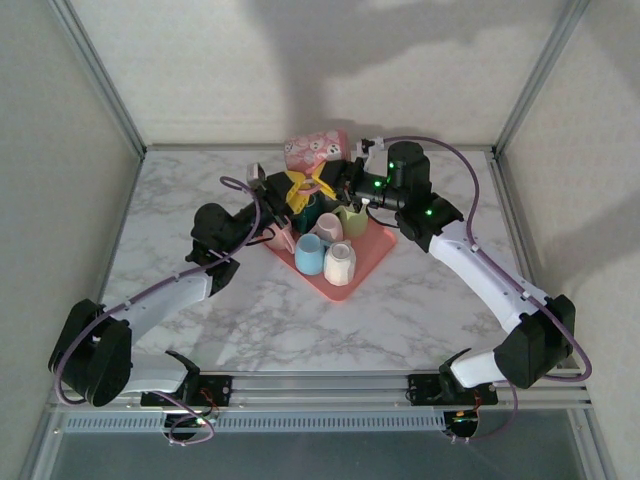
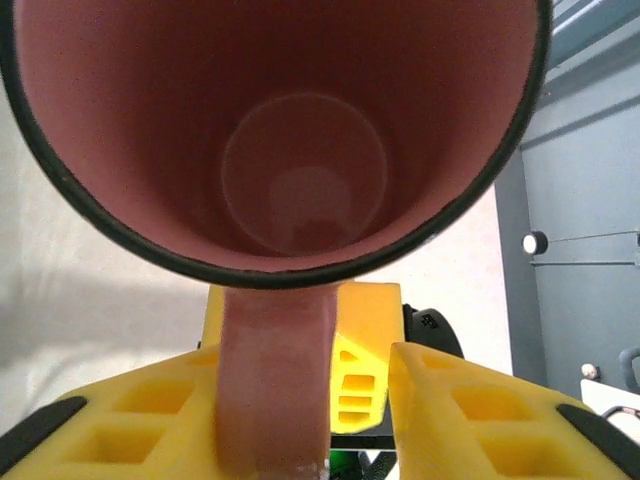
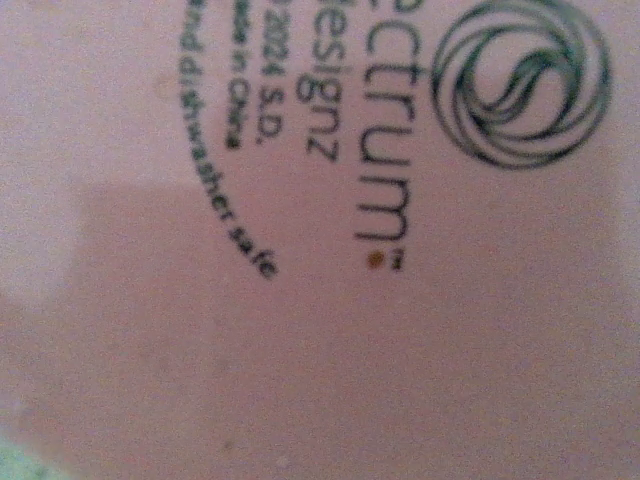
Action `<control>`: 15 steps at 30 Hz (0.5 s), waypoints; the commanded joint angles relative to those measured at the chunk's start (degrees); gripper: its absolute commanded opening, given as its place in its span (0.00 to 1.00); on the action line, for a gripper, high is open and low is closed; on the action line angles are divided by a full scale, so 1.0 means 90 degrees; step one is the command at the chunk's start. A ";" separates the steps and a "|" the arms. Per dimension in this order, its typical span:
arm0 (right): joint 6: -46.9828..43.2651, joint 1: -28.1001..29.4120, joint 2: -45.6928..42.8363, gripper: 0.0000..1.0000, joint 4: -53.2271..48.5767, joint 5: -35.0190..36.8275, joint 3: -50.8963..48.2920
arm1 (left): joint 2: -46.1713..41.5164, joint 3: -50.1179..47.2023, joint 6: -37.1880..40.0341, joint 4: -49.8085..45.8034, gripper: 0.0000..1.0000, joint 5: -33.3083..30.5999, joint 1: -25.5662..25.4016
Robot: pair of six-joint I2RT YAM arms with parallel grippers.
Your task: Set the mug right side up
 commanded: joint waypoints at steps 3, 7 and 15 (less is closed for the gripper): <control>-0.0196 0.0080 -0.0169 0.00 0.0607 -0.0261 -0.0034 | 0.0009 0.0068 0.0221 0.0272 0.29 -0.0063 -0.0052; -0.0226 0.0080 -0.0169 0.00 0.0545 -0.0240 -0.0053 | 0.0003 0.0335 0.0566 -0.0263 0.06 0.0108 -0.0052; -0.0187 0.0081 -0.0147 0.00 0.0553 -0.0157 -0.0142 | -0.0125 0.0555 0.1075 -0.0658 0.00 0.0083 -0.0057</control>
